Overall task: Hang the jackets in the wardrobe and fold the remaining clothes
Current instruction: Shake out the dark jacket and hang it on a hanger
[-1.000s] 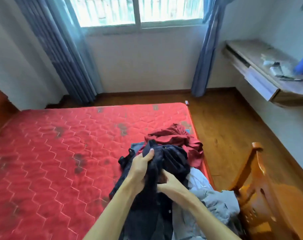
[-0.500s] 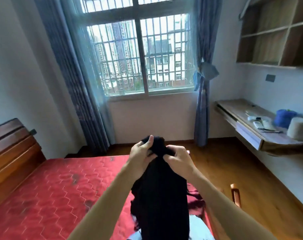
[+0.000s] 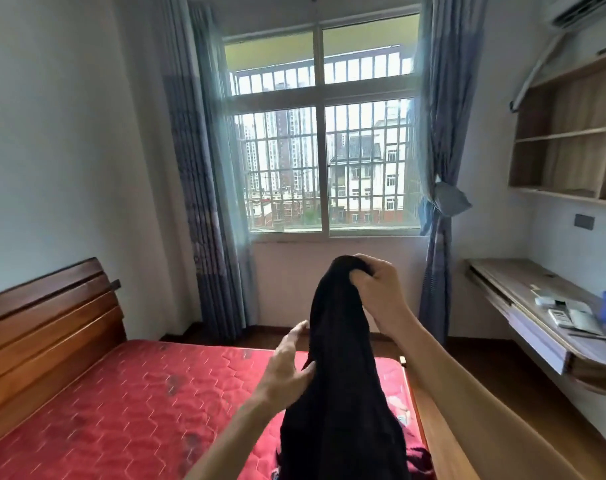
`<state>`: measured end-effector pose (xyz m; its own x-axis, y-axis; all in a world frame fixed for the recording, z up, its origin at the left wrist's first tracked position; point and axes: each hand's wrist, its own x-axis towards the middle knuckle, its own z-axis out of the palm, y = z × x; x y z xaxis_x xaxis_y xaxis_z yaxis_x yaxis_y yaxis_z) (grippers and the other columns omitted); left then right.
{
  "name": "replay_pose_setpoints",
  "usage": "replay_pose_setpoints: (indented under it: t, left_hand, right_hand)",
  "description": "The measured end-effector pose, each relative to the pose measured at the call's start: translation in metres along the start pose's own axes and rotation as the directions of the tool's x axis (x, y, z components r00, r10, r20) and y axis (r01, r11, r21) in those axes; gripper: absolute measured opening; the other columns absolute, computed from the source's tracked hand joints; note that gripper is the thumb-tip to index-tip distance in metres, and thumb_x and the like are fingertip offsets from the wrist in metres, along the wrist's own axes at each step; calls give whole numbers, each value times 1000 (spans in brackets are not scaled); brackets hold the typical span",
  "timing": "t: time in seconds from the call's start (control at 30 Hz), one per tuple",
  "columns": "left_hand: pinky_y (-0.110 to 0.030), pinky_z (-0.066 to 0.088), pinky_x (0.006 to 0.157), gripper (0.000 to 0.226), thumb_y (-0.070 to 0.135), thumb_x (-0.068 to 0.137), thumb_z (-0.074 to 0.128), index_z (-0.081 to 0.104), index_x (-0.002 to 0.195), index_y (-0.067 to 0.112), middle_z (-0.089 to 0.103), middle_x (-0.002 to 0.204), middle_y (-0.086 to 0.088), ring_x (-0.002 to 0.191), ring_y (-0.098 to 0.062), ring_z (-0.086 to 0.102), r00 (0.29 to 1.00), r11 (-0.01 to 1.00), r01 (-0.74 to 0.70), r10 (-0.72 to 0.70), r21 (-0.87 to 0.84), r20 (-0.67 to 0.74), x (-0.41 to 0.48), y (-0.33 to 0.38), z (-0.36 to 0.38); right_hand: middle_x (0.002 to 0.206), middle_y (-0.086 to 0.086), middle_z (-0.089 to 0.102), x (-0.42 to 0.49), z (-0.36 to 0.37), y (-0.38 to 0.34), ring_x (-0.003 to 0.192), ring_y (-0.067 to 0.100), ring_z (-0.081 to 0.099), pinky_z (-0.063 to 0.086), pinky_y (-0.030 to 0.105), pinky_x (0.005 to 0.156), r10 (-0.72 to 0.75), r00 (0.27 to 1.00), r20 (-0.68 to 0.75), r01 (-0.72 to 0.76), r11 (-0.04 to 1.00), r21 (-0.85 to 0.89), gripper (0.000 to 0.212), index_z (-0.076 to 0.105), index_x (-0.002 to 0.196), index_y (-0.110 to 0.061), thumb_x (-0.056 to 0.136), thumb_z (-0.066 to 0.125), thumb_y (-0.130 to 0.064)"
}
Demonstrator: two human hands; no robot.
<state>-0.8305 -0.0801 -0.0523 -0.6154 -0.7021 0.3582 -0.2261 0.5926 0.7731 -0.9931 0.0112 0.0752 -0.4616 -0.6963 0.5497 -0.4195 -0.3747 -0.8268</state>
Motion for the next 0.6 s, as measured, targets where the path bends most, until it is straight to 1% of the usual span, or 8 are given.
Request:
replay_pose_setpoints:
  t: [0.1,0.2,0.27,0.33,0.4,0.43,0.5,0.6]
  left_hand:
    - [-10,44,90,34,22,92,66,55,122,37,69,119,7,113,-2,62,989,976,64,-35,-206,143,-5,4,13]
    - [-20,51,86,27,39,84,67,65,110,33,74,106,11,104,-10,68,997,978,24,-8,-207,78,0,0,16]
    - [-33,56,79,20,44,80,70,69,96,32,74,91,15,91,-13,70,1000,993,17,-16,-118,10,5,1,10]
    - [-36,56,70,28,47,76,77,67,87,24,71,79,12,77,-10,68,994,1000,23,-22,7,-111,8,-1,-5]
    - [-33,51,61,39,47,67,87,62,75,17,66,67,4,61,-5,60,978,994,52,-32,93,-206,9,1,-30]
    - [-29,47,57,43,47,63,89,60,71,16,64,63,2,56,-2,55,978,989,52,-23,135,-208,9,2,-44]
    - [-18,41,52,46,44,58,93,55,67,18,59,56,8,54,2,53,986,973,15,24,232,-167,8,16,-70]
    - [-13,42,55,52,41,54,95,52,74,21,59,61,13,59,5,57,981,931,-39,104,362,-161,16,42,-105]
  right_hand:
    - [74,-7,74,5,-7,-9,77,11,67,55,26,66,3,1000,16,-5,997,80,46,75,78,-28,86,49,9]
    - [77,-3,75,10,-18,-13,76,15,69,54,28,64,30,1000,1,-30,982,188,51,77,76,-28,84,47,12]
    - [72,1,73,13,-28,-11,69,16,66,51,29,59,48,999,-3,-46,980,193,49,77,72,-25,81,46,12]
    - [68,4,68,17,-42,-10,67,19,59,46,32,59,40,999,-29,-36,991,126,38,76,69,-22,76,48,3]
    - [71,2,69,22,-63,-7,68,14,58,46,30,63,14,997,-80,-11,999,45,30,75,73,-19,72,52,-1]
    - [77,-1,71,23,-73,-6,71,10,61,49,28,67,-13,997,-79,11,1000,-24,29,75,77,-17,74,54,3]
    - [86,-6,73,23,-87,-1,82,3,65,51,24,80,-55,998,-21,50,977,-206,29,74,83,-18,78,59,6]
    - [84,-4,74,26,-98,8,82,14,68,56,25,76,25,994,110,4,967,-255,26,73,87,-20,85,61,3]
